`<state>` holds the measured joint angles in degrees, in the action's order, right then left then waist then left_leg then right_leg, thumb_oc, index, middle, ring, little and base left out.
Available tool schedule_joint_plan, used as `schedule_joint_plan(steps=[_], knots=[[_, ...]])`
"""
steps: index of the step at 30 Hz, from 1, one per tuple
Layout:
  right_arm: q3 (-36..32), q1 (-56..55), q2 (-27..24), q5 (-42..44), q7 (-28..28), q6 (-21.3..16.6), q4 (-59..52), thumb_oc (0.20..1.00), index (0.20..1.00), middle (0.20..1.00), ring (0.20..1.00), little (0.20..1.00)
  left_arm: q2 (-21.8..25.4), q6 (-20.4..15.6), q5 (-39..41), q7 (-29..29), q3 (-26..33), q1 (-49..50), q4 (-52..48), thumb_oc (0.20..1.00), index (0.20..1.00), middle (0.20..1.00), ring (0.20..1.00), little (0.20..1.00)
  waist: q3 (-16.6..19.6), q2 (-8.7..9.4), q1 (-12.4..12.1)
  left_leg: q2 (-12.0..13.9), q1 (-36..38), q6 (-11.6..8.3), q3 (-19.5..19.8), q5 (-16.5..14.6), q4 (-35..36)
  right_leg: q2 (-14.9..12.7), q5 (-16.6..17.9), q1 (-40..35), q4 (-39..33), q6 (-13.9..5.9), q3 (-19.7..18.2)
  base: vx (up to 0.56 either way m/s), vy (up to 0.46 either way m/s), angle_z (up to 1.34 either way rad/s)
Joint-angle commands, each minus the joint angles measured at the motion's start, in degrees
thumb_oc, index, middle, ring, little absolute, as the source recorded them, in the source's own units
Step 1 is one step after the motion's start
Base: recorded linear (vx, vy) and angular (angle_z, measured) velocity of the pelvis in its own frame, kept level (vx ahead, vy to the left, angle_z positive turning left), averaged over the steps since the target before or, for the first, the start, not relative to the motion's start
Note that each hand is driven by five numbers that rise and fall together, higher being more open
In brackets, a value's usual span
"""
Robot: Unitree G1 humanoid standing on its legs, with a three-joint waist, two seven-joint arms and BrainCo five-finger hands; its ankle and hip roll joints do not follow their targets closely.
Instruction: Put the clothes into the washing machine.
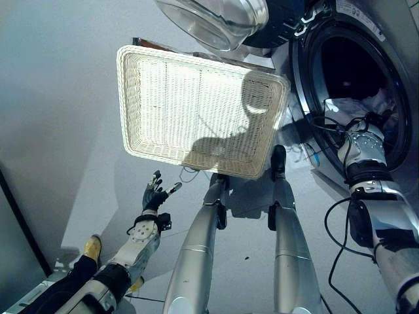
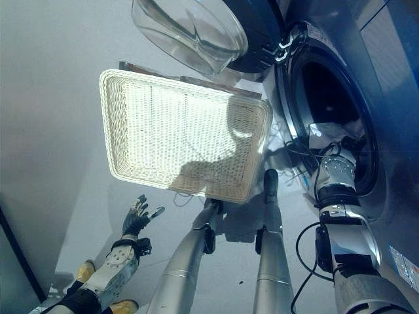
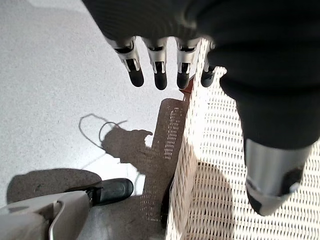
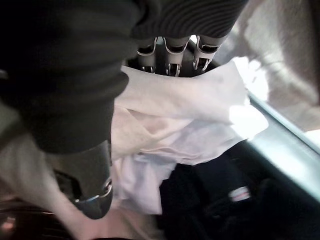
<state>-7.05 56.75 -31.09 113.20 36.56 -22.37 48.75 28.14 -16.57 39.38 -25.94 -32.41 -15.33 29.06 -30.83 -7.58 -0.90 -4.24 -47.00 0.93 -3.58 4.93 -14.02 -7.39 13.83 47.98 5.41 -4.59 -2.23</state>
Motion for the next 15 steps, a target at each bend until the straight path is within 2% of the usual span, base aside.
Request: schedule_joint_plan(steps=[1, 2, 3, 4, 5, 6, 7, 8, 10, 12, 14, 15], knots=[[3.78, -2.69, -7.32, -0.2, -4.55, 7.2, -3.73, 1.0, 1.0, 1.0, 1.0, 1.0, -0.69, -0.23, -1.09, -0.19, 1.87, 2.82, -0.98, 1.0, 1.0, 1.0, 1.0, 1.0, 1.04, -3.49, -0.78, -1.94, 3.62, -1.11, 3.05, 5.04, 6.49, 4.27, -4.03, -2.59, 5.35, 1.59, 4.87, 0.0, 0.0, 0.0], [3.92, -2.58, -7.66, -0.2, -6.43, 7.76, -4.16, 1.0, 1.0, 1.0, 1.0, 1.0, -0.65, -0.22, -1.09, -0.17, 2.05, 2.84, -1.03, 1.0, 1.0, 1.0, 1.0, 1.0, 1.04, -3.44, -0.72, -1.9, 3.27, -1.1, 2.96, 5.5, 6.45, 4.26, -3.55, -2.32, 5.27, 1.65, 4.93, 0.0, 0.0, 0.0], [4.35, -2.25, -8.98, -0.2, -11.25, 7.27, -6.49, 1.0, 1.0, 1.0, 1.0, 1.0, -0.48, 0.0, -1.28, 0.13, 2.65, 3.52, -1.17, 1.0, 1.0, 1.0, 1.0, 1.0, 1.04, -3.22, -0.67, -1.82, 3.91, -1.09, 2.95, 4.79, 6.17, 4.48, -4.41, -3.03, 5.61, 1.67, 4.8, 0.0, 0.0, 0.0], [4.91, -1.9, -9.77, -0.2, -15.11, 4.09, -9.81, 1.0, 1.0, 1.0, 1.0, 1.0, -0.12, 0.33, -1.58, 0.53, 3.54, 4.3, -1.67, 1.0, 1.0, 1.0, 1.0, 1.0, 1.04, -3.02, -0.55, -1.76, 3.85, -1.07, 2.91, 5.09, 6.01, 4.64, -4.2, -3.1, 5.68, 1.78, 4.77, 0.0, 0.0, 0.0], [5.5, -2.0, -10.82, -13.01, -32.01, -18.0, -28.46, 1.0, 1.0, 1.0, 1.0, 1.0, 1.68, 1.67, -1.77, 2.57, 6.8, 6.75, -3.77, 1.0, 1.0, 1.0, 1.0, 1.0, 1.04, -2.55, -0.27, -1.85, 4.7, -0.85, 3.34, 4.36, 5.65, 5.15, -5.07, -3.8, 6.16, 1.77, 4.41, 0.0, 0.0, 0.0], [5.31, -2.44, -10.38, -16.17, -32.59, -20.3, -30.87, 1.0, 1.0, 1.0, 1.0, 1.0, 1.85, 1.84, -1.83, 2.71, 7.25, 6.85, -4.05, 1.0, 1.0, 1.0, 1.0, 1.0, 1.04, -2.47, -0.16, -1.88, 4.26, -0.83, 3.37, 4.96, 5.69, 5.15, -4.42, -3.39, 5.98, 1.74, 4.4, 0.01, -0.021, -0.07], [5.38, -3.56, -9.37, -23.82, -33.72, -26.04, -37.22, 1.0, 1.0, 1.0, 1.0, 1.0, 1.83, 2.28, -1.91, 2.9, 7.94, 7.13, -4.39, 1.0, 1.0, 1.0, 1.0, 1.0, 1.04, -2.42, 0.11, -1.85, 4.54, -0.88, 3.49, 4.45, 5.54, 5.16, -4.82, -3.4, 6.16, 1.49, 4.23, -0.01, 0.096, -0.1], [3.43, -6.75, -4.5, -37.4, -29.39, -28.26, -49.17, 1.0, 1.0, 1.0, 1.0, 1.0, 0.51, 2.62, -2.0, 3.18, 9.39, 6.78, -3.43, 1.0, 1.0, 1.0, 1.0, 1.0, 1.04, -2.6, 1.29, -1.65, 3.77, -1.12, 3.24, 4.79, 5.05, 5.26, -4.0, -1.91, 6.25, 1.16, 3.5, 0.02, 0.135, -0.08], [1.06, -6.88, -1.24, -38.6, -29.72, -25.92, -49.01, 1.0, 1.0, 1.0, 1.0, 1.0, -1.17, 1.45, -2.44, 4.77, 10.52, 6.21, -0.27, 1.0, 1.0, 1.0, 1.0, 1.0, 1.04, -3.0, 1.67, -1.82, 3.95, -0.89, 3.02, 4.41, 4.92, 5.51, -4.2, -1.67, 6.43, 0.97, 2.83, -0.01, 0.113, -0.04], [1.0, -5.94, -0.63, -36.9, -28.66, -24.49, -46.31, 1.0, 1.0, 1.0, 1.0, 1.0, -1.96, 0.92, -2.49, 5.22, 10.33, 5.56, 1.12, 1.0, 1.0, 1.0, 1.0, 1.0, 1.04, -3.28, 1.63, -1.82, 4.12, -0.91, 2.6, 4.46, 5.11, 5.54, -4.15, -1.62, 6.34, 1.0, 2.76, -0.02, 0.045, -0.02], [0.77, -5.47, -0.17, -26.39, -28.42, -23.61, -41.53, 1.0, 1.0, 1.0, 1.0, 1.0, -2.79, 0.61, -2.3, 5.15, 9.81, 4.89, 1.86, 1.0, 1.0, 1.0, 1.0, 1.0, 1.04, -3.64, 1.52, -1.91, 4.09, -1.06, 2.21, 4.52, 5.03, 5.49, -4.1, -1.57, 6.36, 1.04, 2.76, 0.0, 0.0, 0.0], [-0.18, -6.52, 0.17, -14.51, -32.4, -21.76, -36.14, 1.0, 1.0, 1.0, 1.0, 1.0, -3.34, -0.08, -1.99, 4.98, 9.21, 4.92, 2.76, 1.0, 1.0, 1.0, 1.0, 1.0, 1.04, -3.77, 1.49, -1.95, 4.73, -1.12, 2.18, 3.95, 4.97, 5.53, -4.86, -2.21, 6.68, 1.05, 2.79, 0.0, 0.0, 0.0]])
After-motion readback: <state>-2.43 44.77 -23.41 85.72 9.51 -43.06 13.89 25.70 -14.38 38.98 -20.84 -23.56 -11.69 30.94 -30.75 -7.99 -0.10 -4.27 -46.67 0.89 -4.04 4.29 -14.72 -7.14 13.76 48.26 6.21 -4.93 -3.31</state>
